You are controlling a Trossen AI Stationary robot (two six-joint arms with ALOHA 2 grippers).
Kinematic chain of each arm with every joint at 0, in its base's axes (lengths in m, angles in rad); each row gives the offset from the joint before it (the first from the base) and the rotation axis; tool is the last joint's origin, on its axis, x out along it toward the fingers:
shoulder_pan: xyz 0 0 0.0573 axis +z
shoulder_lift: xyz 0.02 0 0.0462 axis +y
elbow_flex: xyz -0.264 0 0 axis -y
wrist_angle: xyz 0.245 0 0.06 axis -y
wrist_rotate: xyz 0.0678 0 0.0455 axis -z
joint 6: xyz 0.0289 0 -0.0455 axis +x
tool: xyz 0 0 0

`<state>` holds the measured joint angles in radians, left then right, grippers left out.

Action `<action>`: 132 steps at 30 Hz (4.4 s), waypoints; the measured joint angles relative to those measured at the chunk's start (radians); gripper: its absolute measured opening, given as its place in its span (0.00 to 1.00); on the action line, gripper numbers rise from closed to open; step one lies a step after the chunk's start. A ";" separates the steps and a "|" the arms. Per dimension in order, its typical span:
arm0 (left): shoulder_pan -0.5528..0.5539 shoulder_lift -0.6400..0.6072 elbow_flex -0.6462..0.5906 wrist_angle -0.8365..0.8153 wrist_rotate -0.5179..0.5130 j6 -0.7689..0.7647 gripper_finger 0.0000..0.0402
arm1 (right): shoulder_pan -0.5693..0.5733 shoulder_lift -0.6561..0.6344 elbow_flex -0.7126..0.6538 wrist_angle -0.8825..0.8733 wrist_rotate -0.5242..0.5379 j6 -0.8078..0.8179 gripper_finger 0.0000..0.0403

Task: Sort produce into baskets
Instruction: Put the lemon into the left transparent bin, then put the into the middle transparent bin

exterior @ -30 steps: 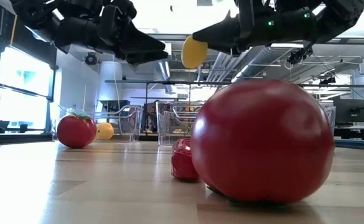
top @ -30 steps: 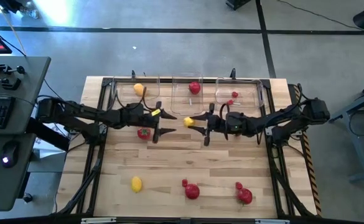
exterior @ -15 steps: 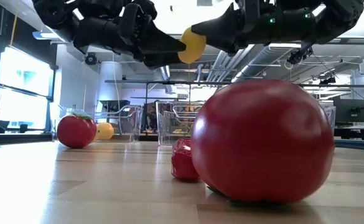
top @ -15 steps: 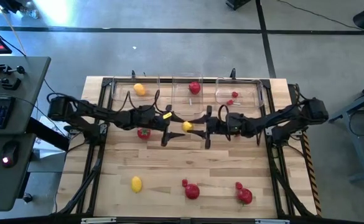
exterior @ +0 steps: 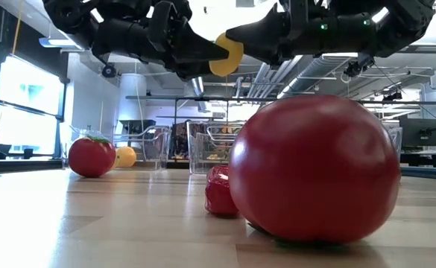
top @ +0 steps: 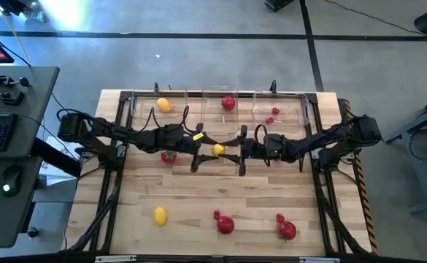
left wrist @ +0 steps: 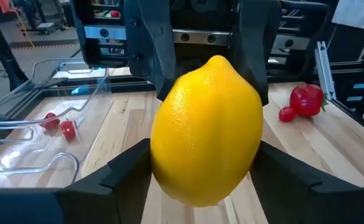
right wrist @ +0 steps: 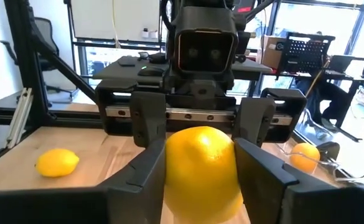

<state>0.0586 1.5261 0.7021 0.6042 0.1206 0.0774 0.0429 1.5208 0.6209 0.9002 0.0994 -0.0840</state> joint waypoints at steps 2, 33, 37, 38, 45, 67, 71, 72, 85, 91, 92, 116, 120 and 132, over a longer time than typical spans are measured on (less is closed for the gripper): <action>0.000 0.000 0.000 -0.002 0.001 -0.001 0.52 | 0.001 0.000 0.000 0.000 0.014 0.013 0.42; 0.443 -0.368 0.165 -1.065 -0.293 -0.048 0.46 | 0.003 -0.203 0.000 -0.332 0.242 -0.013 0.36; 0.593 -0.343 0.209 -1.171 -0.289 -0.072 0.46 | 0.003 -0.203 0.000 -0.338 0.242 -0.013 0.20; 0.630 -0.331 0.216 -1.186 -0.285 -0.090 0.46 | 0.003 -0.203 0.000 -0.339 0.242 -0.013 0.17; 0.851 -0.218 0.226 -1.298 -0.154 -0.189 0.46 | 0.003 -0.203 0.000 -0.349 0.242 -0.026 0.02; 0.953 -0.007 0.226 -1.397 -0.192 -0.145 0.59 | 0.003 -0.202 0.000 -0.359 0.242 -0.028 0.01; 0.953 -0.007 0.226 -1.396 -0.205 -0.145 0.64 | 0.003 -0.202 0.000 -0.359 0.242 -0.028 0.01; 0.953 -0.007 0.226 -1.396 -0.211 -0.144 0.65 | 0.003 -0.202 0.000 -0.359 0.242 -0.028 0.01; 0.903 -0.068 0.227 -1.389 -0.239 -0.073 0.68 | 0.003 -0.202 0.000 -0.367 0.242 -0.028 0.01; 0.801 -0.222 0.227 -1.352 -0.227 -0.004 0.69 | 0.003 -0.202 0.000 -0.374 0.242 -0.028 0.01; 0.774 -0.246 0.227 -1.353 -0.209 0.018 0.69 | 0.003 -0.202 0.000 -0.378 0.242 -0.029 0.01; -0.107 -0.414 0.056 -1.082 -0.184 0.107 0.60 | 0.069 -0.202 0.000 -0.530 0.243 -0.017 0.01; -0.196 -0.401 0.056 -1.167 -0.286 0.055 0.59 | 0.085 -0.202 -0.001 -0.554 0.243 0.004 0.01; -0.255 -0.228 0.056 -1.358 -0.561 -0.048 0.59 | 0.104 -0.202 -0.001 -0.545 0.294 -0.021 0.01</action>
<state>-0.1969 1.2977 0.7582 -0.7540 -0.4403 0.0296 0.1471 1.3190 0.6201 0.3549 0.3935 -0.1048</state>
